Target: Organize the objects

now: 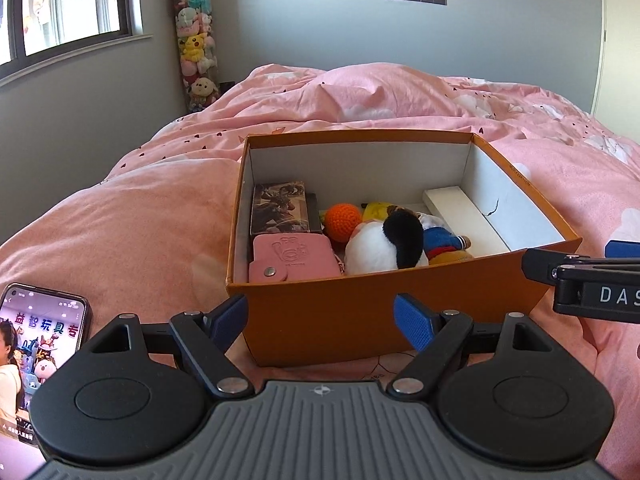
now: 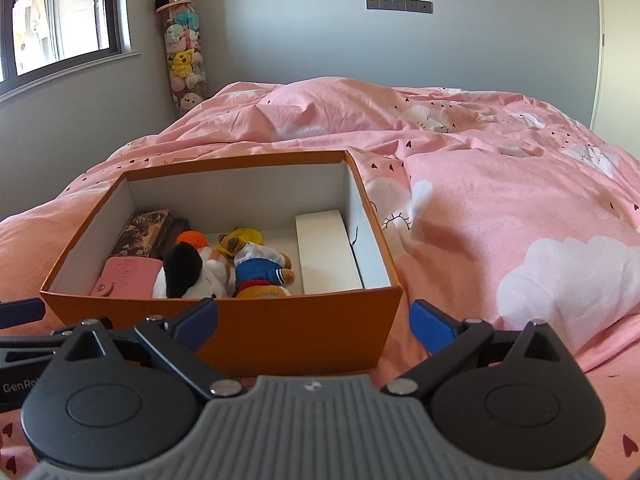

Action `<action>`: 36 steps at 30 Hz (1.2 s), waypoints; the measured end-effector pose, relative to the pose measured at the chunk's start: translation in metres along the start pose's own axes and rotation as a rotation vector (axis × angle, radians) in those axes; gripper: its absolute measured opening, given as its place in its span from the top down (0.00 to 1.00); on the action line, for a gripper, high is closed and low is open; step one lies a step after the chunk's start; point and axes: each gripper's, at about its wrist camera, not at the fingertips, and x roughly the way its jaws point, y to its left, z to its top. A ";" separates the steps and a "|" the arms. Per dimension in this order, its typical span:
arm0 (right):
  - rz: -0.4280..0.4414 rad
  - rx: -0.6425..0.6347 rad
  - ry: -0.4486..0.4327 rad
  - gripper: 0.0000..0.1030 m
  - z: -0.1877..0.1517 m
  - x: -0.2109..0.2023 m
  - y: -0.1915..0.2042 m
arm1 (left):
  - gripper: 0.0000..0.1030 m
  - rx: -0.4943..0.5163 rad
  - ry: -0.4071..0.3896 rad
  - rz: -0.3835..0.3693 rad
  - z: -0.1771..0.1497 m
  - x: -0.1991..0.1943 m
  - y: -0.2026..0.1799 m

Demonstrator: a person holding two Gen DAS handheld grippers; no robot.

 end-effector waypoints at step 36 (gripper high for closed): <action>0.005 -0.008 -0.016 0.01 0.001 -0.005 0.004 | 0.06 0.014 -0.012 0.004 0.002 -0.003 -0.002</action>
